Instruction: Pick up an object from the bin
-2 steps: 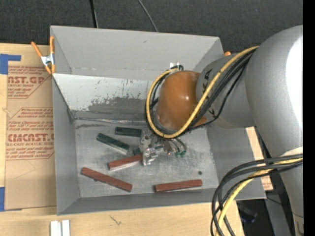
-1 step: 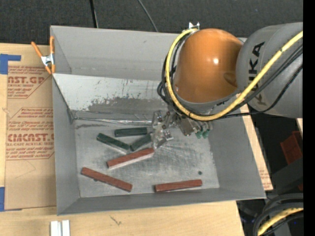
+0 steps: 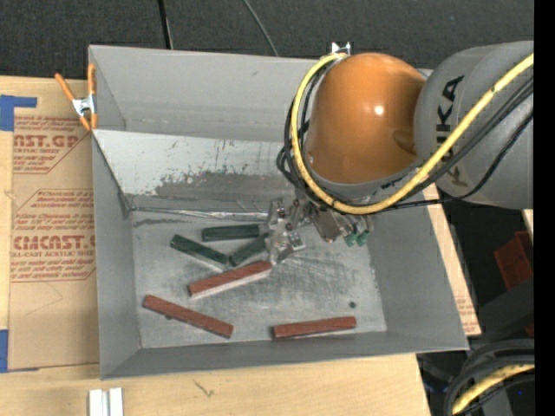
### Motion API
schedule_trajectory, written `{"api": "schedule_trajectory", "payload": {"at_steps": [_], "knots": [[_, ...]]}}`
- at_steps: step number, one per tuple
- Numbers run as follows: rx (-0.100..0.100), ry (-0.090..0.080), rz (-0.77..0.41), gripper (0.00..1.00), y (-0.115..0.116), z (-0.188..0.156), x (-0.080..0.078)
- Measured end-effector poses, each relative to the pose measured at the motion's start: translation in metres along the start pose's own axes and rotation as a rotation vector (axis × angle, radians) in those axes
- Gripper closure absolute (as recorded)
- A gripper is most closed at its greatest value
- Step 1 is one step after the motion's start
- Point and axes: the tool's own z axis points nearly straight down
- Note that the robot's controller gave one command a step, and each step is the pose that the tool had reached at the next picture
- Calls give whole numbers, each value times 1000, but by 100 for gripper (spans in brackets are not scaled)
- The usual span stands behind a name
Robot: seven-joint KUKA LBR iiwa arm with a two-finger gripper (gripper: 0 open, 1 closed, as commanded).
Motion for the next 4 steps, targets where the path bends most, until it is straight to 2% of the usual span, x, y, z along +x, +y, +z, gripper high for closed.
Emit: {"api": "schedule_trajectory", "payload": {"at_steps": [1, 2, 3, 4], "knots": [[0, -6, 43, 100, 12, 49, 3], [-2, 1, 44, 0, 9, 164, -25], [-1, -1, 44, 0, 9, 164, -26], [2, -39, 66, 100, 23, 168, -64]]}}
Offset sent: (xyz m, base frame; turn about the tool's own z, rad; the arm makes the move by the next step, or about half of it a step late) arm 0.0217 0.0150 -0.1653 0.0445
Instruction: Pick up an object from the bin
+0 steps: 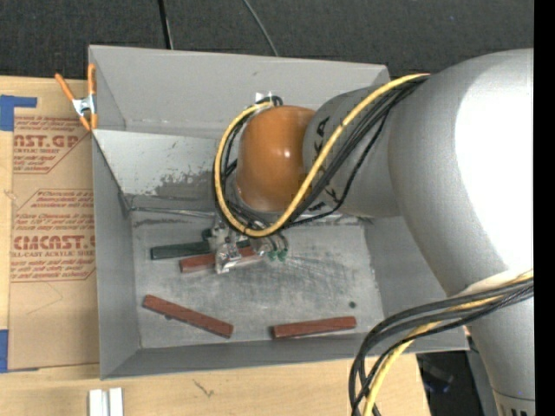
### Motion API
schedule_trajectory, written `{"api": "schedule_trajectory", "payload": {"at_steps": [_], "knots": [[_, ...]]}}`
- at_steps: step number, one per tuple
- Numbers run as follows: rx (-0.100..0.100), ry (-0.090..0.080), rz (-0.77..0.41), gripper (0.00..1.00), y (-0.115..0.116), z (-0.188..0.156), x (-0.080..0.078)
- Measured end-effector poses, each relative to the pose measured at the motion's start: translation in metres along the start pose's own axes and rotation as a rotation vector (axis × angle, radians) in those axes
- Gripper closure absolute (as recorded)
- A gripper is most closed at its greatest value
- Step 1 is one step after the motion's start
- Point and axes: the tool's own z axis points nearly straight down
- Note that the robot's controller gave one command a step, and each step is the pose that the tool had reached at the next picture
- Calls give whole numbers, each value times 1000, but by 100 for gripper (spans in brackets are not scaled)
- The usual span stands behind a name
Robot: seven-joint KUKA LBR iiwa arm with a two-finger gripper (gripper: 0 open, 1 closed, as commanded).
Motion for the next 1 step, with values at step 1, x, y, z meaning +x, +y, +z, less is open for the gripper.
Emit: {"api": "schedule_trajectory", "payload": {"at_steps": [1], "knots": [[0, 0, 0, 100, 0, 0, 0]]}}
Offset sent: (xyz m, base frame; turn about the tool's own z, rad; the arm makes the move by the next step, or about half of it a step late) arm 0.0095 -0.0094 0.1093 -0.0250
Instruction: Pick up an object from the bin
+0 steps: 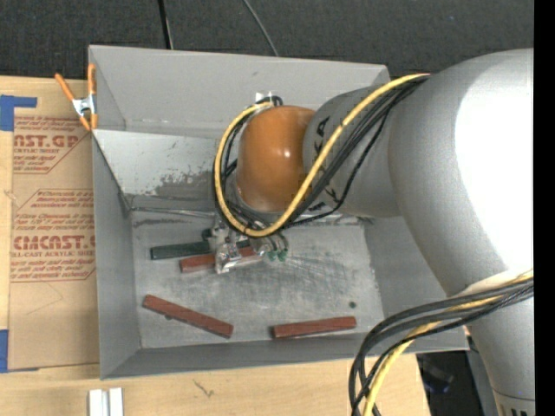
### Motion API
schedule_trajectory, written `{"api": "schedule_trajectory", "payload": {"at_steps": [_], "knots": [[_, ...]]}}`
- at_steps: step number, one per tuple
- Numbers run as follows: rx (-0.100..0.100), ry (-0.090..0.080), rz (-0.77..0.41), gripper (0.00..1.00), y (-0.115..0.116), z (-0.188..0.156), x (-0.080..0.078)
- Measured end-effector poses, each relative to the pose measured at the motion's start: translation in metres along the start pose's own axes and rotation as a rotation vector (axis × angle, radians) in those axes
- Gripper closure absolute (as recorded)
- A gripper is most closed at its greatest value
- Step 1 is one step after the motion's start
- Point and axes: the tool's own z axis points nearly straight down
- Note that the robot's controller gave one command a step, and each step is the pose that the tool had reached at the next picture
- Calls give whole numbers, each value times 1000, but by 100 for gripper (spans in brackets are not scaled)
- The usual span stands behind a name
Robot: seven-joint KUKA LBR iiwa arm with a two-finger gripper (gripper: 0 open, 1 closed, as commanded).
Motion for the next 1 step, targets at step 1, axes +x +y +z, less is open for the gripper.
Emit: {"api": "schedule_trajectory", "payload": {"at_steps": [1], "knots": [[-1, 39, -25, 100, -11, -109, -12]]}}
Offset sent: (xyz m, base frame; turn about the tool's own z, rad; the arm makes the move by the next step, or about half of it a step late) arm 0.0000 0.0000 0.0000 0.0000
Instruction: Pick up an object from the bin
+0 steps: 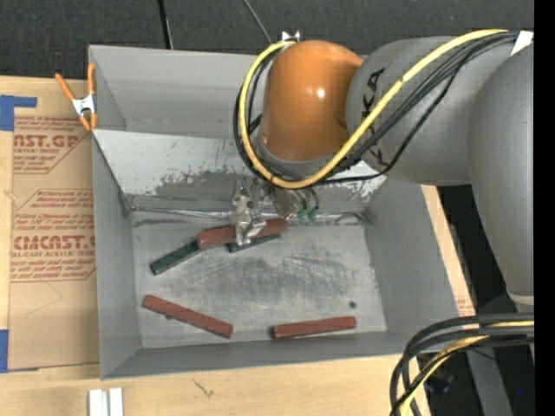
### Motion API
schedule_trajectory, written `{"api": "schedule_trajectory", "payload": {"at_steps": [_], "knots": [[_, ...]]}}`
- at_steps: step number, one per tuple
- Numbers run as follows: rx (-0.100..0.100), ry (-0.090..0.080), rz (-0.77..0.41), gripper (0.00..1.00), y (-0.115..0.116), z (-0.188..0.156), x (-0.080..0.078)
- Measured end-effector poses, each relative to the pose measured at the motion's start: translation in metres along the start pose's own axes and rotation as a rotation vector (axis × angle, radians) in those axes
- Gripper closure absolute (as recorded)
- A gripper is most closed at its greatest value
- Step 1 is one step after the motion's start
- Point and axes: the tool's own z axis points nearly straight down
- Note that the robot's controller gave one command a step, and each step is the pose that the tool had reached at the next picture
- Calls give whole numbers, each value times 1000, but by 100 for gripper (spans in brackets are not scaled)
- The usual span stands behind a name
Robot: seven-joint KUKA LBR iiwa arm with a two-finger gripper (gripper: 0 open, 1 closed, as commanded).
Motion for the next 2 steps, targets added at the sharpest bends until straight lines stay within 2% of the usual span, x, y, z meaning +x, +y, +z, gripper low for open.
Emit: {"api": "schedule_trajectory", "payload": {"at_steps": [1, 2], "knots": [[0, 0, 0, 100, 0, 0, 0], [0, 0, -11, 100, -8, 20, 1]]}}
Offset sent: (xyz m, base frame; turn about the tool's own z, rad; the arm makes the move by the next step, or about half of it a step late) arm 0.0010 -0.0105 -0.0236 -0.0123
